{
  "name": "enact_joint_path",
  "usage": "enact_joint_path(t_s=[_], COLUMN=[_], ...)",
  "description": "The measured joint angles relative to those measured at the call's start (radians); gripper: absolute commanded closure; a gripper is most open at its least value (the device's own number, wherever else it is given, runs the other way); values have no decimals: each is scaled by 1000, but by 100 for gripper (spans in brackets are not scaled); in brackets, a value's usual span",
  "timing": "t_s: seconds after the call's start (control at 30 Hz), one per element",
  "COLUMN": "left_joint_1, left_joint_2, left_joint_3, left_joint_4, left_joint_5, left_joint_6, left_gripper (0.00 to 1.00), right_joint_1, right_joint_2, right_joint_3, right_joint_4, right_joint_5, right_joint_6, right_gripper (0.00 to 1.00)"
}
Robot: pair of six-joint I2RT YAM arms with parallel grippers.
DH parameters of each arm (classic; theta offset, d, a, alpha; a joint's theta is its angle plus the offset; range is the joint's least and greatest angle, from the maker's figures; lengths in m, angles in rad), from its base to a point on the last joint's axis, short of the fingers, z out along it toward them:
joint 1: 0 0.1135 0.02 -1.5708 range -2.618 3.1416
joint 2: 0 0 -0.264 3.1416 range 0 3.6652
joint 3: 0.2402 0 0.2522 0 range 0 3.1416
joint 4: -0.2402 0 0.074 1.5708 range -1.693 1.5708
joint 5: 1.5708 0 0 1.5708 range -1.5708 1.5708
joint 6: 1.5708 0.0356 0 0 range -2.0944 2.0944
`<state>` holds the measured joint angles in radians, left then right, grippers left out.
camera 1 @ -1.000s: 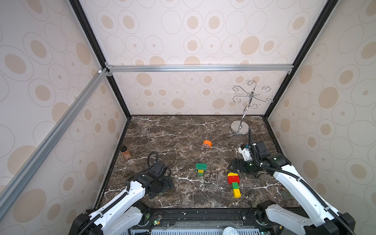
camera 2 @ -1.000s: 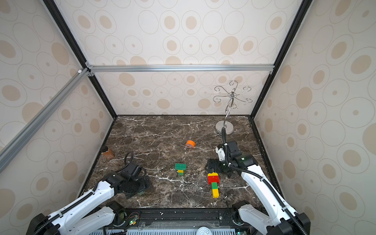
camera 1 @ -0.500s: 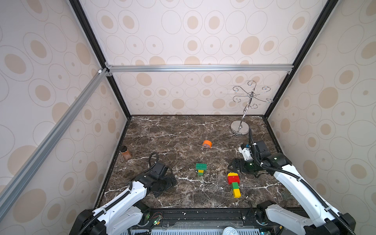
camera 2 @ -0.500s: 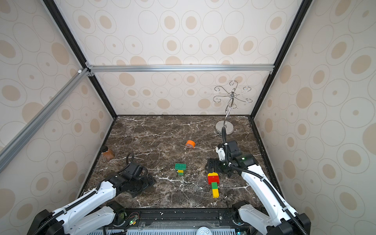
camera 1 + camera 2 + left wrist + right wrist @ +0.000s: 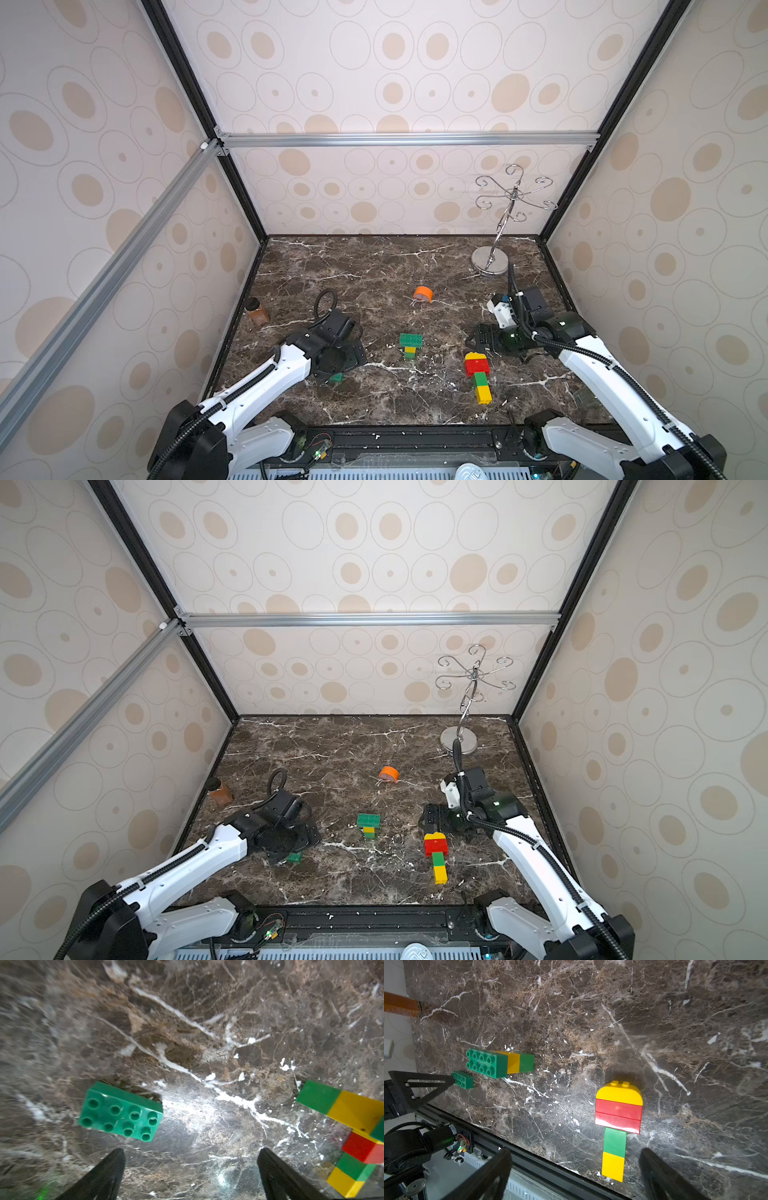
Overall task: Assemble an ice cream with lego
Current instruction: Pick up the lego brick from the center of the board.
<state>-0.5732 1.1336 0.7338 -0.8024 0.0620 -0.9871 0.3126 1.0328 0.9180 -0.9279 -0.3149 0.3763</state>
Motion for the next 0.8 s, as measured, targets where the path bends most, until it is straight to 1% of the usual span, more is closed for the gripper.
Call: enact_joint_path(t_s=[0.13,0.3,0.6,0.7,0.8], left_joint_1=[0,0,13,20,27], left_joint_2=[50,93,166,186,192], left_joint_3=[26,12,1,-2,-15], left_joint_4=[-74,-94,-35,2,40], left_joint_5=[-101,-182,-200,-188,-161], left_joint_6=[78,159,243,256,267], left_gripper=[0,0,3,6,6], right_joint_1=[0,0,0,0,0], right_joint_2=[0,0,-2,-5,-14], right_joint_3=[0,4,5,5,5], right_joint_4=[0,0,0,0,-1], right_joint_5=[-3,-3,-3,-2,2], right_joint_6=[0,0,0,0,0], right_gripper=[1,2,2,2,2])
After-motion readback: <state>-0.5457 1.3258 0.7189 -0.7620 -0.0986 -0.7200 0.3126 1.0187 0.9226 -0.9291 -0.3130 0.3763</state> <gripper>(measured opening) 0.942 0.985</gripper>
